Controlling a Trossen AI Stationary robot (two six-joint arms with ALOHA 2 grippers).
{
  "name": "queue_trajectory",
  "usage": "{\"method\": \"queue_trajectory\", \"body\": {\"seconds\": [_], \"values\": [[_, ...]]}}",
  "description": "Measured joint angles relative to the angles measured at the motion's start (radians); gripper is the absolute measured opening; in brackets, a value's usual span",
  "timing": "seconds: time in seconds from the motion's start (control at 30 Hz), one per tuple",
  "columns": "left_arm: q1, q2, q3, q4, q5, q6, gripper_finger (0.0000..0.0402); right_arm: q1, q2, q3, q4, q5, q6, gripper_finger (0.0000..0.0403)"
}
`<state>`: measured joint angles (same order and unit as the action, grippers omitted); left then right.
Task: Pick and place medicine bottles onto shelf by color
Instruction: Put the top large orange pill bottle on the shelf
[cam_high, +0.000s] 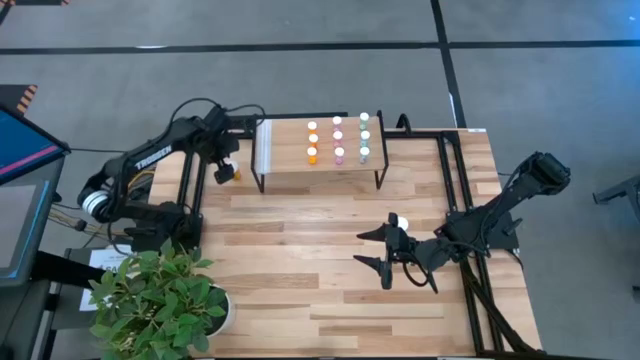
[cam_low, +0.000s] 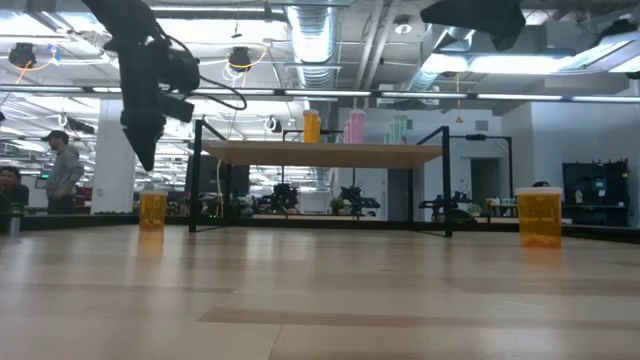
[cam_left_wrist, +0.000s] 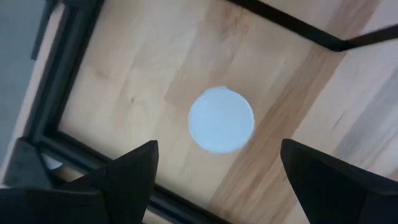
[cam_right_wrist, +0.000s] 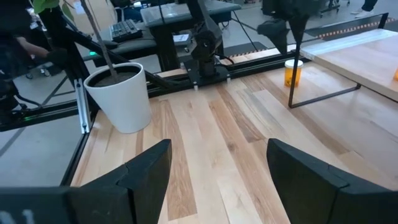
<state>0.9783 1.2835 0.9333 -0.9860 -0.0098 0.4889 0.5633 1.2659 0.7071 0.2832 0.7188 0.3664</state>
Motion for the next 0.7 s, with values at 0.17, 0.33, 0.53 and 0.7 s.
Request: {"method": "queue_trajectory", "body": {"seconds": [0.17,0.33,0.53,0.7], "values": [[0.027,0.060,0.000,0.016,0.024,0.028,0.0325,-0.001,0.000,0.000,-0.010,-0.013,0.000,0.0284],[0.027,0.076,0.000,0.032,0.025,0.026,0.0325,-0.001,0.000,0.000,-0.016,-0.013,0.000,0.0284],[0.027,0.111,-0.010,0.080,0.027,0.011,0.0325,-0.001,0.000,0.000,-0.014,-0.013,0.001,0.0284],[0.027,0.145,-0.035,0.123,0.025,0.013,0.0325,0.000,0.000,0.000,-0.014,-0.013,0.003,0.0284]]}}
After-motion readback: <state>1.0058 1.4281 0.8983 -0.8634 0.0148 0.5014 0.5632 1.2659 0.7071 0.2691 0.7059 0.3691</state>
